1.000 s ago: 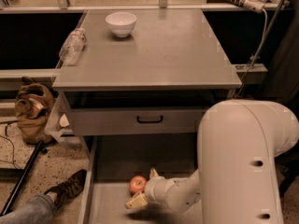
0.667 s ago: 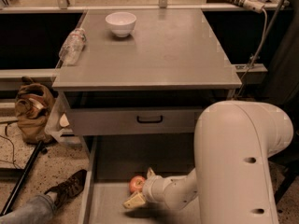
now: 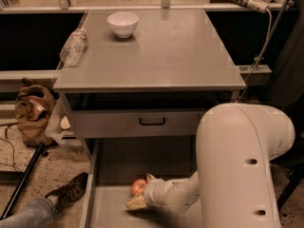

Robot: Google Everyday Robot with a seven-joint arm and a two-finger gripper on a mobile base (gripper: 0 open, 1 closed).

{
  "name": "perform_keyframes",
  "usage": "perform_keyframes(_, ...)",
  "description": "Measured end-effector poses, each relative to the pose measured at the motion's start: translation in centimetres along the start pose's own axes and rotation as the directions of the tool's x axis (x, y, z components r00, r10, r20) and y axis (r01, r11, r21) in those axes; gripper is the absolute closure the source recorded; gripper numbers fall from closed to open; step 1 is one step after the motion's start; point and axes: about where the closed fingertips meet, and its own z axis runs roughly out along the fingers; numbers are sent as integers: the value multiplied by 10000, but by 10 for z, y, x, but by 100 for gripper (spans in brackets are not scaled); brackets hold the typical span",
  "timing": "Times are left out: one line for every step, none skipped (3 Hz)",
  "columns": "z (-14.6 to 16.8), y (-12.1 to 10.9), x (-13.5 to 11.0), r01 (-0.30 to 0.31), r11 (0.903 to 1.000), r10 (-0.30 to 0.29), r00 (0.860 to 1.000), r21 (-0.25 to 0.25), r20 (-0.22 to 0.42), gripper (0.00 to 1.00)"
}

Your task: Pick apple from middle drawer and place on counter

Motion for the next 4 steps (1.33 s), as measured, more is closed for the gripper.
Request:
perform_keyframes(0, 0, 0, 0, 10000, 0, 10000, 0, 0, 41)
perform_keyframes(-9, -1, 0, -210, 9997, 212, 9997, 148, -81, 65)
perform_keyframes(-52, -5, -17, -583, 9977, 565, 9972, 355, 491, 88)
perform_keyframes(-114, -24, -43, -792, 9924, 704, 9931, 944, 933, 100)
